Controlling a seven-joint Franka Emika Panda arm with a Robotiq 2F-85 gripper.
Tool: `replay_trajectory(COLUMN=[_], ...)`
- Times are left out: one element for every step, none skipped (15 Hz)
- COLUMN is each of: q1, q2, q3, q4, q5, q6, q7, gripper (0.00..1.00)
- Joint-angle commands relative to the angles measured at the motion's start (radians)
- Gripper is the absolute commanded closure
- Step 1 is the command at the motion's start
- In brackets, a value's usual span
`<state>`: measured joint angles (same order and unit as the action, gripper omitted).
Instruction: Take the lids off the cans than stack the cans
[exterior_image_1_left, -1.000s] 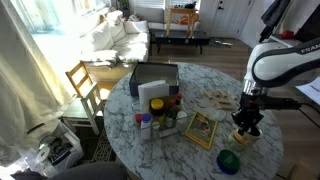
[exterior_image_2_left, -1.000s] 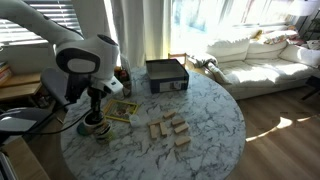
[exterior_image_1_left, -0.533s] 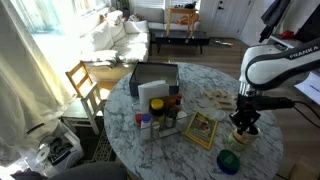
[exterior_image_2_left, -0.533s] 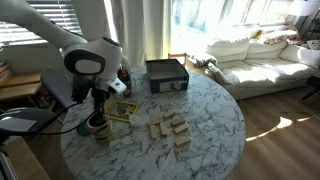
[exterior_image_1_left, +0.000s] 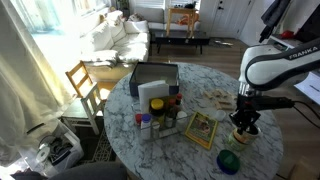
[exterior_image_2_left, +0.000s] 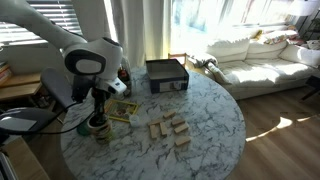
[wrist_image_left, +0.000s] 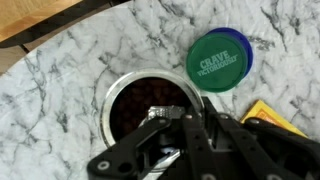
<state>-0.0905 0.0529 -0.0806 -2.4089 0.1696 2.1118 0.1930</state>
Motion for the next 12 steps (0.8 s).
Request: replay_trajectory(q1=[0.008,0.009,0.009,0.010,0.010,0.011,0.011,0.011,0.012,0.012,0.012,0.012], q2=[0.004,0.004,0.004,0.004,0.004,0.004,0.003,0.003,0.001,0.001,0.001,0.001], q3=[0.001,0.001,0.002,0.002,0.003,0.003,0.004,0.005,0.006,0.006,0.006,0.006], q4=[-0.002,-0.004,-0.005,-0.007,-0.007,-0.007,-0.008,-0.008,-0.011,-0.011,-0.013,-0.015], q5=[-0.004,-0.002,0.000,-0.004,0.002,0.002,0.008,0.010,0.014,0.015,0.017,0.016], q6=[-0.007,-0.003,0.000,0.011,0.012,0.017,0.016,0.017,0.025,0.024,0.026,0.031], q7=[0.040,0.053,0.065,0.085,0.095,0.112,0.118,0.127,0.133,0.135,0.137,0.144], gripper=[0.97,0.97,0.97,0.97,0.97,0.97,0.97,0.97,0.97,0.97,0.97,0.97])
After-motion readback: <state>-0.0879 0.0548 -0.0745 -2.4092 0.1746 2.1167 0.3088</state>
